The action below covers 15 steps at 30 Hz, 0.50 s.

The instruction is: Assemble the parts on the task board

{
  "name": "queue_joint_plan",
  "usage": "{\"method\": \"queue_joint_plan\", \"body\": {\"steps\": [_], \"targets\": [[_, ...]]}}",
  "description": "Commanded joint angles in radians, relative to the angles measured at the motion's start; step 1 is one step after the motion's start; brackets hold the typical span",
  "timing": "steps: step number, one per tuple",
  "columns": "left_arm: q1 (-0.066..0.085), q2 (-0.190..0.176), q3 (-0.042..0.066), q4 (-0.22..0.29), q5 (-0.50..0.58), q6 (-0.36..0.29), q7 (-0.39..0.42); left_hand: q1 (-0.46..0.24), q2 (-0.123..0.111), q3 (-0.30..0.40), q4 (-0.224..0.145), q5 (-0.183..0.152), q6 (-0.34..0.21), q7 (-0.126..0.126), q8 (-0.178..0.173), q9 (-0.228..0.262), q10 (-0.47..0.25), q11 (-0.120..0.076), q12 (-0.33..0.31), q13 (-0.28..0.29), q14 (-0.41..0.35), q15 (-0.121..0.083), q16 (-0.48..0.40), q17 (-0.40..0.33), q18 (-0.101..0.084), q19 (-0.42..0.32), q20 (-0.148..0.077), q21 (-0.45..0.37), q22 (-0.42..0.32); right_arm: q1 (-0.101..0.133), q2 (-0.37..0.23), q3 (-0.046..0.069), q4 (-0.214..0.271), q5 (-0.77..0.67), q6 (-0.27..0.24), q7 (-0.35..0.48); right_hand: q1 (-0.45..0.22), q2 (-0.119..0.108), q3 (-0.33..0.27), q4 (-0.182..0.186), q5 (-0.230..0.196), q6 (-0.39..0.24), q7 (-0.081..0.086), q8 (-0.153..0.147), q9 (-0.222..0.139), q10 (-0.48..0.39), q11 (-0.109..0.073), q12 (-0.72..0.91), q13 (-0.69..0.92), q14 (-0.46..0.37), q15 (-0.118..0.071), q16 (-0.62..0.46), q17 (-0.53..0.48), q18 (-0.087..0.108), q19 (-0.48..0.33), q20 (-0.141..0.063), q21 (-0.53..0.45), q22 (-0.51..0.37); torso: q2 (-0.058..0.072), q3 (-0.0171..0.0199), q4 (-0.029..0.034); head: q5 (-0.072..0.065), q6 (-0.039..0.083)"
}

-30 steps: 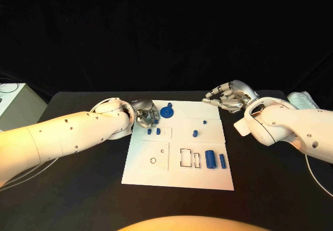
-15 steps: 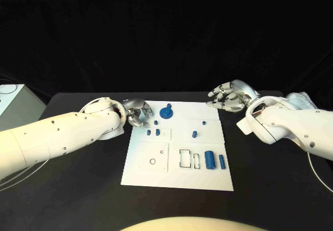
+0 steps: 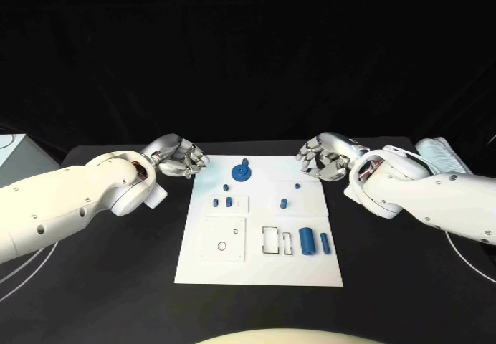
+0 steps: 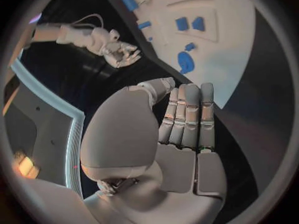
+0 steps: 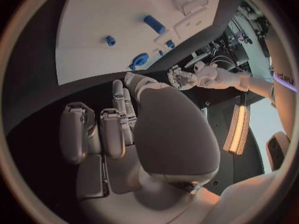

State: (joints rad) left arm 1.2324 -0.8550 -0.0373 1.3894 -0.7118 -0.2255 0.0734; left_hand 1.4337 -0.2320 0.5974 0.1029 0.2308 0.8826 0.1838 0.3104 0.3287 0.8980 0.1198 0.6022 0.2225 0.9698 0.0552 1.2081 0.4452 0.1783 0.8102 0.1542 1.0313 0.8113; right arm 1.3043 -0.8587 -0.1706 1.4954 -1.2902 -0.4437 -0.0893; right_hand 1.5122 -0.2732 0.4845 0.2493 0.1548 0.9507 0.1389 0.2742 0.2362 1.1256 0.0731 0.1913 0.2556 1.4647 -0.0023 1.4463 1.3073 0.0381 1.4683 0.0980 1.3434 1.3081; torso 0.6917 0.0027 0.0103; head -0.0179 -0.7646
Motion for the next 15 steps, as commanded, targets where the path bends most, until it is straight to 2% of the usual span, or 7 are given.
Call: {"method": "queue_joint_plan", "body": {"steps": [1,4,7,12,14,15], "targets": [[-0.001,-0.025,0.002,0.031,0.459,0.054,0.176,-0.012,0.002,-0.019,0.005,-0.002,-0.013,0.0,0.009,0.003,-0.018,0.002,0.012,0.003,-0.017,0.001,-0.027,-0.011,0.005,-0.009,0.004,-0.032,-0.02,-0.008,0.015,0.0,-0.014,-0.244,0.076,-0.069,-0.011,-0.013,0.019,-0.008,-0.001,0.007,-0.001,-0.005,0.0,-0.001,0.001,-0.017,-0.019,0.06,-0.003,-0.002,0.073,0.013,0.022,-0.009,-0.011,0.138,0.0,-0.0024,0.0055,-0.018,0.003],[-0.001,-0.054,0.002,0.06,0.523,0.078,0.213,-0.014,0.006,-0.05,0.013,-0.003,-0.017,-0.001,0.019,0.008,-0.033,0.005,0.018,0.0,-0.051,0.007,-0.069,-0.026,0.005,-0.02,0.011,-0.086,-0.054,-0.02,0.031,0.0,-0.027,-0.288,0.096,-0.088,-0.031,-0.018,0.024,-0.022,-0.002,0.01,0.004,-0.007,0.001,-0.017,0.011,-0.036,-0.039,0.058,0.006,-0.006,0.067,0.016,0.017,-0.005,-0.029,0.13,-0.001,-0.0022,0.0052,-0.024,0.004],[-0.003,-0.076,0.002,0.087,0.55,0.092,0.233,-0.012,0.008,-0.052,0.012,-0.003,-0.017,-0.001,0.02,0.009,-0.034,0.005,0.018,0.0,-0.052,0.007,-0.072,-0.027,0.005,-0.02,0.011,-0.09,-0.056,-0.031,0.042,0.0,-0.035,-0.313,0.112,-0.099,-0.038,-0.018,0.025,-0.032,-0.002,0.011,0.006,-0.009,0.001,-0.026,0.015,-0.044,-0.049,0.057,0.009,-0.009,0.064,0.018,0.014,-0.001,-0.039,0.125,0.001,-0.0003,0.0042,-0.028,0.004],[-0.005,-0.099,0.002,0.122,0.564,0.103,0.252,-0.007,0.01,-0.054,0.01,-0.002,-0.016,-0.001,0.022,0.01,-0.034,0.005,0.019,-0.001,-0.053,0.007,-0.077,-0.029,0.006,-0.017,0.011,-0.095,-0.06,-0.042,0.053,0.0,-0.042,-0.33,0.141,-0.108,-0.041,-0.019,0.025,-0.035,-0.003,0.013,0.008,-0.009,0.001,-0.026,0.016,-0.045,-0.051,0.057,0.01,-0.01,0.062,0.018,0.014,-0.001,-0.041,0.123,0.0,-0.0026,0.0067,-0.035,0.002],[-0.006,-0.107,0.002,0.135,0.566,0.103,0.256,-0.006,0.01,-0.055,0.009,-0.002,-0.016,-0.001,0.022,0.01,-0.034,0.005,0.019,-0.001,-0.053,0.007,-0.078,-0.03,0.006,-0.016,0.011,-0.096,-0.061,-0.045,0.056,0.0,-0.045,-0.332,0.147,-0.11,-0.043,-0.019,0.024,-0.037,-0.003,0.014,0.009,-0.009,0.001,-0.025,0.017,-0.046,-0.052,0.057,0.011,-0.011,0.061,0.018,0.014,-0.001,-0.042,0.123,0.0,-0.0032,0.0056,-0.028,0.001],[-0.006,-0.111,0.002,0.142,0.566,0.103,0.258,-0.004,0.01,-0.055,0.008,-0.002,-0.016,-0.001,0.022,0.01,-0.034,0.005,0.019,-0.002,-0.052,0.007,-0.079,-0.03,0.006,-0.015,0.01,-0.097,-0.062,-0.047,0.059,0.0,-0.047,-0.334,0.149,-0.112,-0.045,-0.019,0.024,-0.038,-0.003,0.013,0.01,-0.01,0.001,-0.024,0.017,-0.046,-0.053,0.056,0.011,-0.011,0.06,0.019,0.013,-0.001,-0.044,0.122,0.0,-0.0023,0.0032,-0.022,0.002]]}}
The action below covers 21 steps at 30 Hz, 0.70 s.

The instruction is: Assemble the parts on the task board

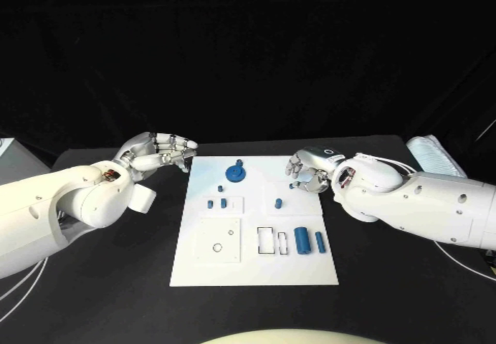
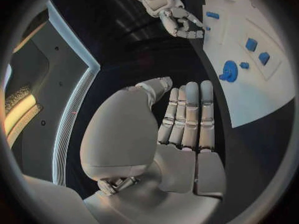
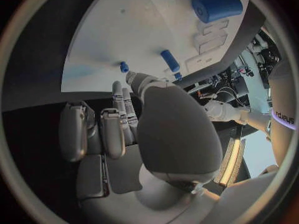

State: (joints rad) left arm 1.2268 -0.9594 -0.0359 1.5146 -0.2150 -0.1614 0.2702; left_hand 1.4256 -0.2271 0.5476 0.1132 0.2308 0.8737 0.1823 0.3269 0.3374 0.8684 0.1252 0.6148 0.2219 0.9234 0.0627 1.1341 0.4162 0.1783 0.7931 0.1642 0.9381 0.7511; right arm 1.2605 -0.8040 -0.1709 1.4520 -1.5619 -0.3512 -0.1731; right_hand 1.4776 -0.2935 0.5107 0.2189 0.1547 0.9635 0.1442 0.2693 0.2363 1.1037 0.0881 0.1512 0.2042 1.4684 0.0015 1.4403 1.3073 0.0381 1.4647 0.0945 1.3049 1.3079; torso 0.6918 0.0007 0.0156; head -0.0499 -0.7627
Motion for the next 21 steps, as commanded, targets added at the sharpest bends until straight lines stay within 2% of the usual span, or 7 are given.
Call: {"method": "queue_joint_plan", "body": {"steps": [1,3,11,21], "targets": [[-0.001,-0.009,0.001,0.023,0.069,0.039,0.063,0.005,0.006,-0.005,-0.003,-0.002,-0.007,0.001,0.006,0.001,-0.005,0.0,0.007,-0.001,-0.006,-0.001,-0.006,-0.002,0.006,0.002,0.0,-0.004,-0.002,-0.005,0.007,0.0,-0.005,-0.063,0.058,-0.03,-0.013,0.001,-0.002,-0.012,-0.003,-0.002,0.002,-0.007,0.0,-0.001,0.0,-0.006,-0.005,0.053,0.007,-0.006,0.059,0.019,0.017,0.003,-0.005,0.122,0.0,0.0008,-0.0043,0.011,-0.001],[-0.001,-0.015,0.001,0.034,0.065,0.038,0.066,0.006,0.006,-0.006,-0.003,-0.002,-0.008,0.002,0.006,0.001,-0.005,0.0,0.007,-0.002,-0.006,-0.001,-0.007,-0.002,0.006,0.003,0.0,-0.005,-0.003,-0.007,0.012,0.0,-0.007,-0.065,0.062,-0.034,-0.016,0.002,-0.001,-0.014,-0.002,-0.002,0.0,-0.008,0.0,-0.002,-0.002,-0.008,-0.007,0.052,0.006,-0.008,0.056,0.019,0.017,0.002,-0.006,0.122,0.001,0.0017,-0.0052,0.009,-0.002],[-0.001,-0.022,0.001,0.052,0.058,0.036,0.072,0.007,0.006,-0.007,-0.004,-0.001,-0.01,0.002,0.005,0.001,-0.006,0.001,0.006,-0.002,-0.006,-0.001,-0.009,-0.003,0.006,0.004,0.0,-0.007,-0.004,-0.014,0.028,0.0,-0.019,-0.082,0.065,-0.058,-0.03,0.008,0.008,-0.018,-0.001,0.005,-0.004,-0.008,0.001,0.002,-0.006,-0.012,-0.018,0.049,0.002,-0.017,0.045,0.02,0.018,-0.001,-0.009,0.12,0.001,0.0019,-0.0014,0.005,-0.002],[-0.001,-0.026,0.001,0.055,0.057,0.034,0.069,0.008,0.007,-0.008,-0.004,-0.001,-0.012,0.003,0.005,0.0,-0.007,0.001,0.006,-0.003,-0.006,0.0,-0.012,-0.004,0.006,0.006,0.0,-0.009,-0.005,-0.024,0.038,0.0,-0.027,-0.087,0.094,-0.064,-0.046,0.015,0.045,-0.039,-0.001,0.037,-0.01,0.003,0.01,0.039,-0.012,-0.012,-0.037,0.049,-0.003,-0.022,0.039,0.018,0.023,-0.006,-0.005,0.123,0.0,0.0029,-0.0039,0.009,-0.009]]}}
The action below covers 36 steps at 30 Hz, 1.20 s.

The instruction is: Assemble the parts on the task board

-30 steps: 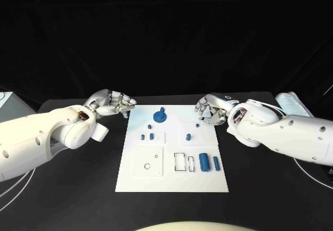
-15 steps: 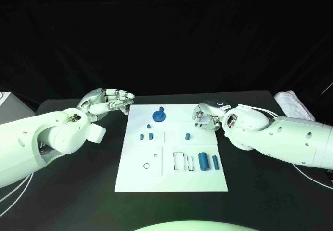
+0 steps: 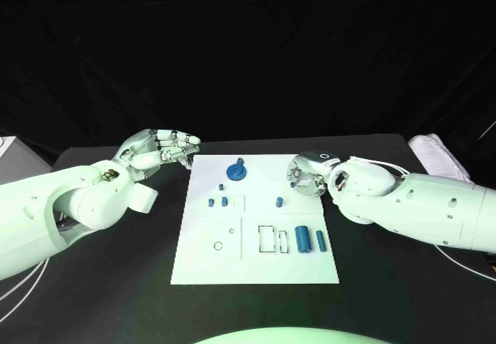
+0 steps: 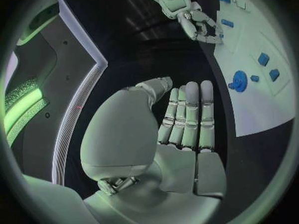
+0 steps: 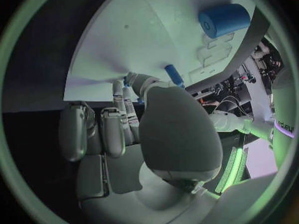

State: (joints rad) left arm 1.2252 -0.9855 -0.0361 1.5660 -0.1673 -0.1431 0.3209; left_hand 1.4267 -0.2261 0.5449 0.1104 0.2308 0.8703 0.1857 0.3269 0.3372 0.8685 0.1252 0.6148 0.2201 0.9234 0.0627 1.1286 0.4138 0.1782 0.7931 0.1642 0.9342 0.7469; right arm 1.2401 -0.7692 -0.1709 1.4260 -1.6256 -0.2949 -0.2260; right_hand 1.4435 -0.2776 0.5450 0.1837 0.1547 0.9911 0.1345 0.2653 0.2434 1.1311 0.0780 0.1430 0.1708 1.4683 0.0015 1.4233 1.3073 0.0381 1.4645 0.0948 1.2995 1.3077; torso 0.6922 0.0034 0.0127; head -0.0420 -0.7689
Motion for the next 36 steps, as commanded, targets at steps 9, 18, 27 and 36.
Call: {"method": "queue_joint_plan", "body": {"steps": [9,18,27,36], "targets": [[0.0,-0.001,0.001,0.004,0.008,0.012,0.014,0.007,0.006,-0.006,-0.002,-0.001,-0.009,0.0,0.005,0.001,-0.007,0.002,0.006,-0.002,-0.006,0.0,-0.008,-0.002,0.006,0.006,0.0,-0.006,-0.002,-0.009,0.011,0.0,-0.002,-0.02,0.031,-0.004,-0.028,0.014,0.046,-0.029,-0.003,0.043,-0.008,0.022,0.017,0.053,-0.01,-0.01,-0.018,0.048,-0.01,-0.014,0.026,0.015,0.03,-0.012,0.014,0.131,-0.001,-0.0008,-0.0003,0.0,-0.005],[0.0,-0.001,0.001,0.004,0.007,0.009,0.013,0.011,0.008,-0.006,-0.004,-0.001,-0.009,0.001,0.005,0.001,-0.007,0.002,0.006,-0.002,-0.006,0.0,-0.01,-0.003,0.006,0.008,0.0,-0.007,-0.003,-0.015,0.025,0.0,-0.005,-0.019,0.041,-0.013,-0.037,0.021,0.056,-0.038,-0.003,0.053,-0.01,0.027,0.023,0.066,-0.011,-0.015,-0.023,0.048,-0.012,-0.018,0.019,0.015,0.032,-0.014,0.015,0.132,0.0,-0.0004,0.0004,0.0,-0.008],[0.0,-0.002,0.001,0.005,0.007,0.008,0.012,0.015,0.009,-0.006,-0.006,-0.001,-0.009,0.001,0.006,0.001,-0.007,0.002,0.007,-0.003,-0.006,-0.001,-0.013,-0.004,0.006,0.009,-0.001,-0.009,-0.004,-0.025,0.038,0.0,0.004,-0.053,0.079,-0.08,-0.05,0.03,0.077,-0.06,-0.004,0.056,-0.001,0.027,0.032,0.068,-0.006,-0.043,-0.04,0.042,-0.012,-0.044,-0.021,0.011,0.039,-0.011,0.032,0.141,-0.001,-0.0003,-0.0018,-0.002,-0.012],[0.0,-0.002,0.001,0.006,0.004,0.008,0.011,0.018,0.01,-0.006,-0.008,0.0,-0.009,0.001,0.006,0.001,-0.007,0.002,0.007,-0.004,-0.005,-0.001,-0.015,-0.005,0.006,0.01,-0.001,-0.009,-0.005,-0.029,0.038,0.0,0.011,-0.076,0.026,-0.119,-0.051,0.059,0.126,-0.119,-0.003,0.078,-0.004,0.037,0.052,0.108,-0.012,-0.064,-0.058,0.042,-0.018,-0.048,-0.032,0.01,0.043,-0.012,0.039,0.147,-0.002,-0.0001,-0.0011,-0.003,-0.012]]}}
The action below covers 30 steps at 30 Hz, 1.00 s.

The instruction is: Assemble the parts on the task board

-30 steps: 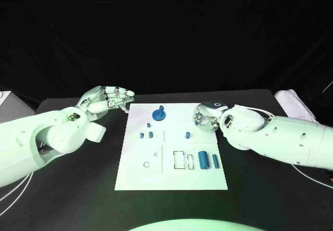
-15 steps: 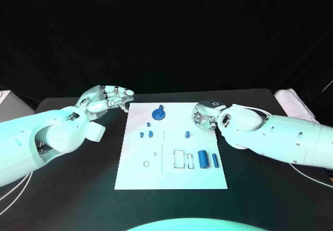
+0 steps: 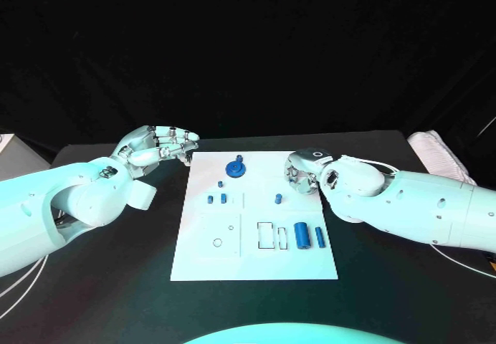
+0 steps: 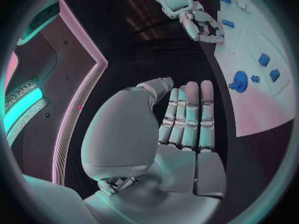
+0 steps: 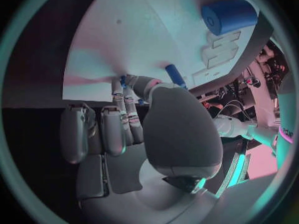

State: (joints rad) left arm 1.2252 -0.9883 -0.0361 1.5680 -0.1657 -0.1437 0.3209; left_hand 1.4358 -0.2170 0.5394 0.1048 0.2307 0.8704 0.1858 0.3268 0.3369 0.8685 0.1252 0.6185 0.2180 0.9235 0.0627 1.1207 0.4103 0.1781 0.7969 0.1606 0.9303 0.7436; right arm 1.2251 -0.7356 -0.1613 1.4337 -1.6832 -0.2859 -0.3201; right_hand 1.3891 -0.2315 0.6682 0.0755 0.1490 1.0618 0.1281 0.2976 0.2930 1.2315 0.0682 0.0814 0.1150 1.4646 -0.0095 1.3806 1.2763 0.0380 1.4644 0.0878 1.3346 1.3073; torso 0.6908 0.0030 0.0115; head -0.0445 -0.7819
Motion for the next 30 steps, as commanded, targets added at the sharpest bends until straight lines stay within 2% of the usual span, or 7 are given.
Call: {"method": "queue_joint_plan", "body": {"steps": [1,8,20,25,30], "targets": [[0.0,0.001,0.001,0.003,0.002,0.008,0.011,0.009,0.001,-0.001,-0.003,0.0,-0.009,0.001,0.006,0.001,-0.007,0.002,0.003,-0.001,-0.005,-0.001,-0.007,-0.002,0.006,0.007,0.003,-0.005,-0.001,-0.015,0.004,-0.009,0.005,-0.019,0.005,-0.027,0.003,0.017,0.01,-0.02,0.003,0.01,0.002,0.007,0.006,0.014,-0.003,-0.004,-0.005,0.046,-0.008,-0.004,0.0,0.009,0.044,-0.006,0.007,0.149,-0.001,0.0003,0.0002,-0.001,0.001],[0.0,0.002,0.001,0.003,0.001,0.009,0.011,0.011,0.001,-0.001,-0.004,0.0,-0.009,0.001,0.006,0.001,-0.007,0.002,0.003,-0.002,-0.005,-0.001,-0.008,-0.002,0.006,0.007,0.002,-0.006,-0.002,-0.016,0.001,-0.009,0.014,-0.019,-0.076,-0.022,-0.001,0.035,0.05,-0.063,0.004,0.012,0.001,0.008,0.017,0.033,-0.005,-0.013,-0.014,0.047,-0.01,-0.001,0.0,0.008,0.047,-0.01,0.014,0.154,0.0,-0.0001,0.0013,-0.002,0.003],[0.0,0.001,0.001,-0.002,0.001,0.009,0.011,0.011,0.001,-0.001,-0.004,0.0,-0.009,0.001,0.006,0.001,-0.007,0.002,0.003,-0.002,-0.005,-0.001,-0.008,-0.002,0.006,0.007,0.002,-0.006,-0.002,-0.016,-0.02,-0.004,0.039,-0.006,-0.179,-0.007,-0.007,0.037,0.061,-0.072,0.003,0.014,0.001,0.009,0.021,0.037,-0.005,-0.015,-0.017,0.048,-0.011,0.001,0.002,0.007,0.048,-0.01,0.017,0.155,-0.001,0.0004,-0.0003,0.0,0.006],[0.0,0.002,0.001,-0.006,0.001,0.01,0.01,0.011,0.001,-0.001,-0.004,0.0,-0.009,0.001,0.006,0.001,-0.007,0.002,0.003,-0.002,-0.005,-0.001,-0.008,-0.002,0.006,0.007,0.002,-0.006,-0.002,-0.01,-0.048,0.005,0.072,0.019,-0.22,0.002,-0.011,0.038,0.064,-0.075,0.003,0.015,0.001,0.009,0.023,0.039,-0.006,-0.015,-0.018,0.048,-0.011,0.004,0.005,0.007,0.048,-0.011,0.019,0.157,0.0,0.0003,0.0002,0.0,0.005],[0.0,0.001,0.001,-0.008,0.001,0.009,0.009,0.012,0.002,-0.002,-0.006,0.0,-0.009,0.002,0.006,0.001,-0.008,0.002,0.003,-0.003,-0.004,-0.001,-0.01,-0.003,0.006,0.009,0.002,-0.006,-0.002,0.0,-0.086,0.011,0.125,0.046,-0.248,0.014,-0.012,0.038,0.064,-0.076,0.003,0.015,0.001,0.009,0.023,0.04,-0.006,-0.015,-0.018,0.049,-0.011,0.004,0.006,0.006,0.049,-0.011,0.02,0.157,-0.001,-0.0003,-0.0003,0.003,0.005]]}}
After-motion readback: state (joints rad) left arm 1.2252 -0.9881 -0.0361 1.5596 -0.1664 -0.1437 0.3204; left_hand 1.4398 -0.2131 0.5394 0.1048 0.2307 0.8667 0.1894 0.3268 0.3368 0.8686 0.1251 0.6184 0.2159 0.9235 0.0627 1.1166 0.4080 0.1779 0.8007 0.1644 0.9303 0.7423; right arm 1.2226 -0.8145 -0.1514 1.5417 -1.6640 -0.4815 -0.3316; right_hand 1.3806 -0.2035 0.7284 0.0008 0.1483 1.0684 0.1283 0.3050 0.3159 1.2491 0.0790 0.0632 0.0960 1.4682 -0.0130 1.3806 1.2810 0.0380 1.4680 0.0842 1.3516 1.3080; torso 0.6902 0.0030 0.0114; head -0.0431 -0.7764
